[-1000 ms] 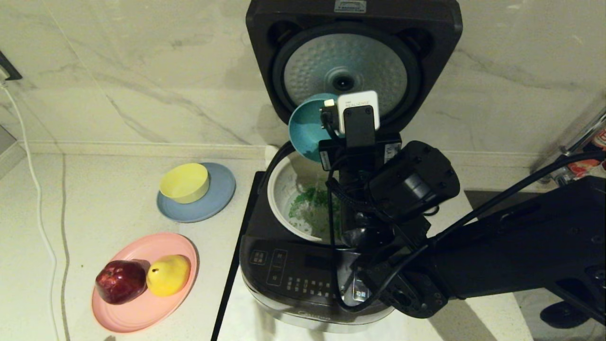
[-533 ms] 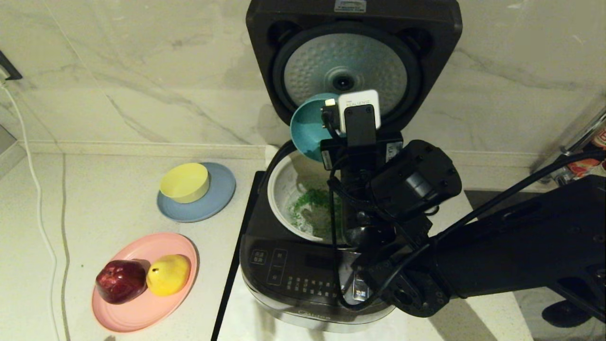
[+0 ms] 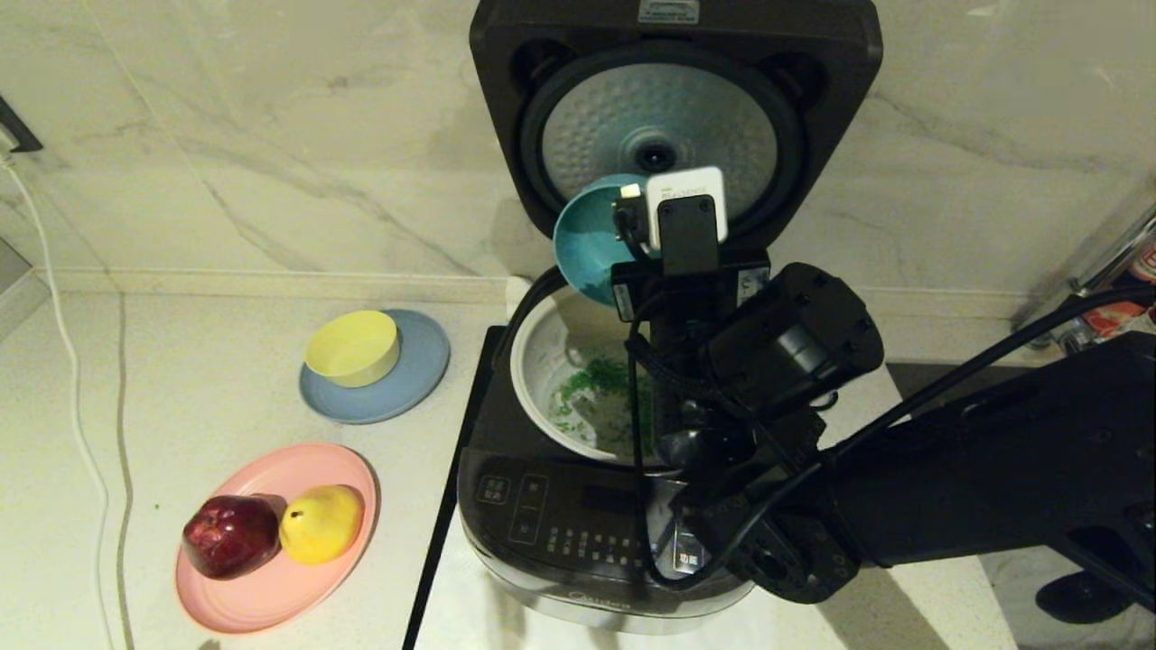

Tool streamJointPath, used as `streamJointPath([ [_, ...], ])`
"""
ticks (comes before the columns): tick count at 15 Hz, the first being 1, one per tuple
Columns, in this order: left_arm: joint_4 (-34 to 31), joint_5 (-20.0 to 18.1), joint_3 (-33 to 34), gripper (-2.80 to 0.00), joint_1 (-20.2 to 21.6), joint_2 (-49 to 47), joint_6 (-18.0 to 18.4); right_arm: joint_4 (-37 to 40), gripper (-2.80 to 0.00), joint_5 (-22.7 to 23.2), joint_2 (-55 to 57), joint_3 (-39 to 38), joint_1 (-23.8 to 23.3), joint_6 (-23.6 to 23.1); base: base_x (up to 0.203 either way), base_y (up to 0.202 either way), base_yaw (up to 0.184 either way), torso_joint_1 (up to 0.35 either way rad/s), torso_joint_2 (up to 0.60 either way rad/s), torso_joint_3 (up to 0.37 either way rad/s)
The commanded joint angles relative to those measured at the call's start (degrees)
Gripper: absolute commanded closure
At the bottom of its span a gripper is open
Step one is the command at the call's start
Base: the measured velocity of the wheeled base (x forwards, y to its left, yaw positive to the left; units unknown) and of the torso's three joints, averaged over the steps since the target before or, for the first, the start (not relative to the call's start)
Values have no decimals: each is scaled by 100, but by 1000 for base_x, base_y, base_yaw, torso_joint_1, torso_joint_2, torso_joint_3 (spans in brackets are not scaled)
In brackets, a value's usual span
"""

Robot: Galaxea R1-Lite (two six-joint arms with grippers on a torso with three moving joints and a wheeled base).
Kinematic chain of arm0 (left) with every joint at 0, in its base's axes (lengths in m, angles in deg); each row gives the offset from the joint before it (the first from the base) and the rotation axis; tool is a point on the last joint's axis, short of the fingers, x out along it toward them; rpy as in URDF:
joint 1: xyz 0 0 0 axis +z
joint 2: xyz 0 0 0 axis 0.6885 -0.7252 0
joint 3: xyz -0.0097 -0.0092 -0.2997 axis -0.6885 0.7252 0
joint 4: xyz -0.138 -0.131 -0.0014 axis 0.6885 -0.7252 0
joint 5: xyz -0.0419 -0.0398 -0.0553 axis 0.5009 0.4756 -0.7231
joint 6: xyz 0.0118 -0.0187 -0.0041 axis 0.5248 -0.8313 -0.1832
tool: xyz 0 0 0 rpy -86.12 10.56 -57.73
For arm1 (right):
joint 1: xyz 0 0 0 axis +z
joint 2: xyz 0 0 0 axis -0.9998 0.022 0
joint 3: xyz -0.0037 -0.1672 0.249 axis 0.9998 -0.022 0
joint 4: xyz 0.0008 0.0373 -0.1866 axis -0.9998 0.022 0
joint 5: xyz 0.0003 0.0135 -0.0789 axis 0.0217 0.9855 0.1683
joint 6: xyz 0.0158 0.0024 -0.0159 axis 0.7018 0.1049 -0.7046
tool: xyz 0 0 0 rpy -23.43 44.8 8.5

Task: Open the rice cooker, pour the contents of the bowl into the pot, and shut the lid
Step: Place the bowl on the table

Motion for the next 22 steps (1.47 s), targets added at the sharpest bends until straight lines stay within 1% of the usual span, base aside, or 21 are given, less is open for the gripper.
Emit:
streamJointPath([
  [1, 0, 1, 0, 0, 2, 4, 1, -41, 0, -22, -131, 134, 4, -18, 0, 0, 0, 0, 0, 0],
  [4, 0, 1, 0, 0, 2, 4, 1, -54, 0, -14, 106, 75, -48, -27, 0, 0, 0, 0, 0, 0],
  [7, 0, 1, 0, 0, 2, 4, 1, -53, 0, -20, -91, 194, -25, -27, 0, 0, 0, 0, 0, 0],
  [13, 0, 1, 0, 0, 2, 4, 1, -54, 0, 18, -206, 195, 13, -80, 0, 0, 0, 0, 0, 0],
  [16, 0, 1, 0, 0, 2, 4, 1, -54, 0, 237, -148, 55, -26, -62, 0, 0, 0, 0, 0, 0],
  [18, 0, 1, 0, 0, 2, 4, 1, -54, 0, 523, -91, -37, -198, -93, 0, 0, 0, 0, 0, 0],
  [20, 0, 1, 0, 0, 2, 4, 1, -54, 0, 770, -71, -231, -372, -324, 0, 0, 0, 0, 0, 0],
  [22, 0, 1, 0, 0, 2, 4, 1, -54, 0, 830, -74, -297, -440, -418, 0, 0, 0, 0, 0, 0],
])
